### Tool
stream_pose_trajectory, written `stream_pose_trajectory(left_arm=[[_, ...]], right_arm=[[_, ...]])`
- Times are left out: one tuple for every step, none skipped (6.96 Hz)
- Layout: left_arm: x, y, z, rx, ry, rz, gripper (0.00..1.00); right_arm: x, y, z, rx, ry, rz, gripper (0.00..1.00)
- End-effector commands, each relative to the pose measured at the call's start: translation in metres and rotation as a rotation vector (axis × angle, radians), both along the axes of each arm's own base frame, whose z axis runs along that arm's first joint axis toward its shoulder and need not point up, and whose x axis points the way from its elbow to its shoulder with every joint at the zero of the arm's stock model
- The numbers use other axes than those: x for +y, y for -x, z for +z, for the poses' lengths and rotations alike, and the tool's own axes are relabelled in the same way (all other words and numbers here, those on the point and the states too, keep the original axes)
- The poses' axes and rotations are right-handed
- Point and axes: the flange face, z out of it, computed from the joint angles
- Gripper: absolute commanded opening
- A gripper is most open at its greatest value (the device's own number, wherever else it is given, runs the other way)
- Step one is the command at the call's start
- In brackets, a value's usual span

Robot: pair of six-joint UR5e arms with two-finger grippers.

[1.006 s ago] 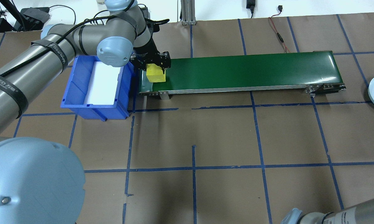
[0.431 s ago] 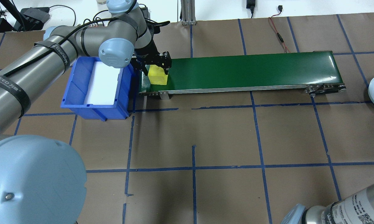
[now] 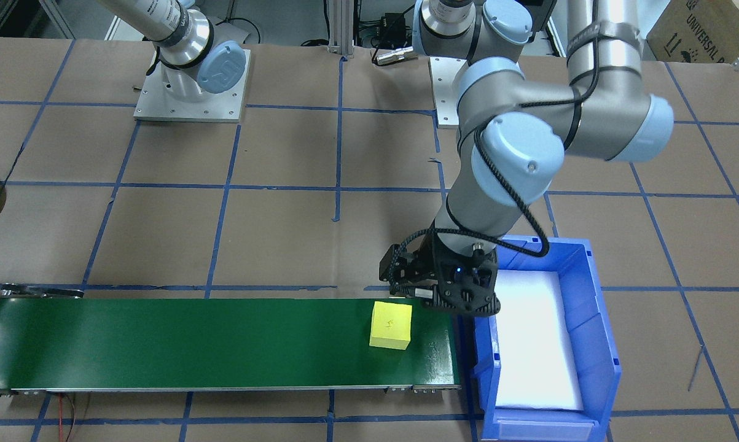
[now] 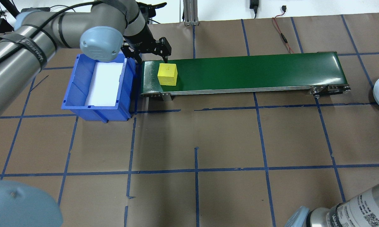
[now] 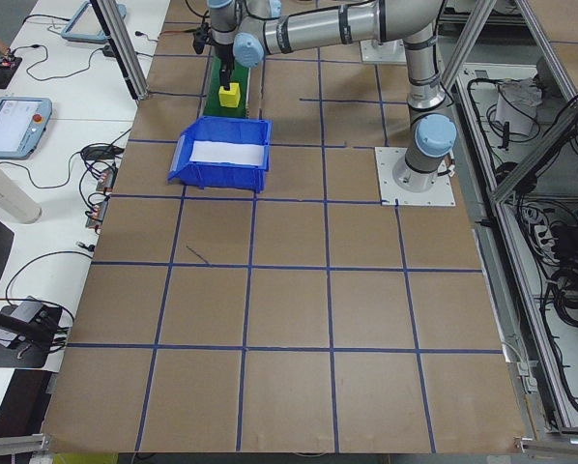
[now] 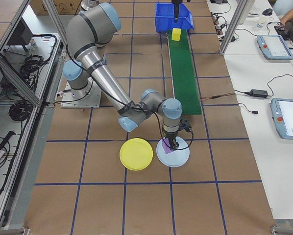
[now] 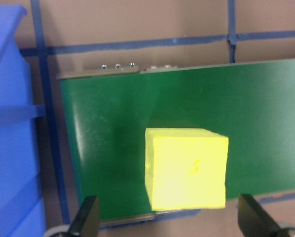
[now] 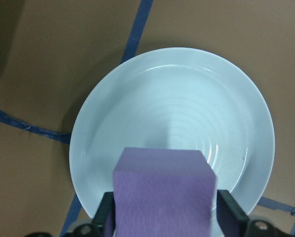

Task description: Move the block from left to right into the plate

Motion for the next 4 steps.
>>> stream_pose_trajectory(left_arm=[[0.07,-0.009,0.094,-0.008,-0.002,0.002,1.0],[0.095,-0.017,0.117,-0.015,-0.021,0.009,1.0],[0.122,-0.03,0.135,-0.023,-0.07,0.028,1.0],[0.136,-0.038,0.129,-0.029,-0.148,0.048,1.0]], right_arm=[[-0.001,0.0,-0.001,0.0,0.0,0.004,1.0],[0.001,-0.001,0.006,0.006,0.002,0.031,1.0],[0.003,-0.005,0.017,0.002,0.011,0.021,1.0],[-0.002,-0.023,0.04,-0.042,0.069,-0.027,1.0]])
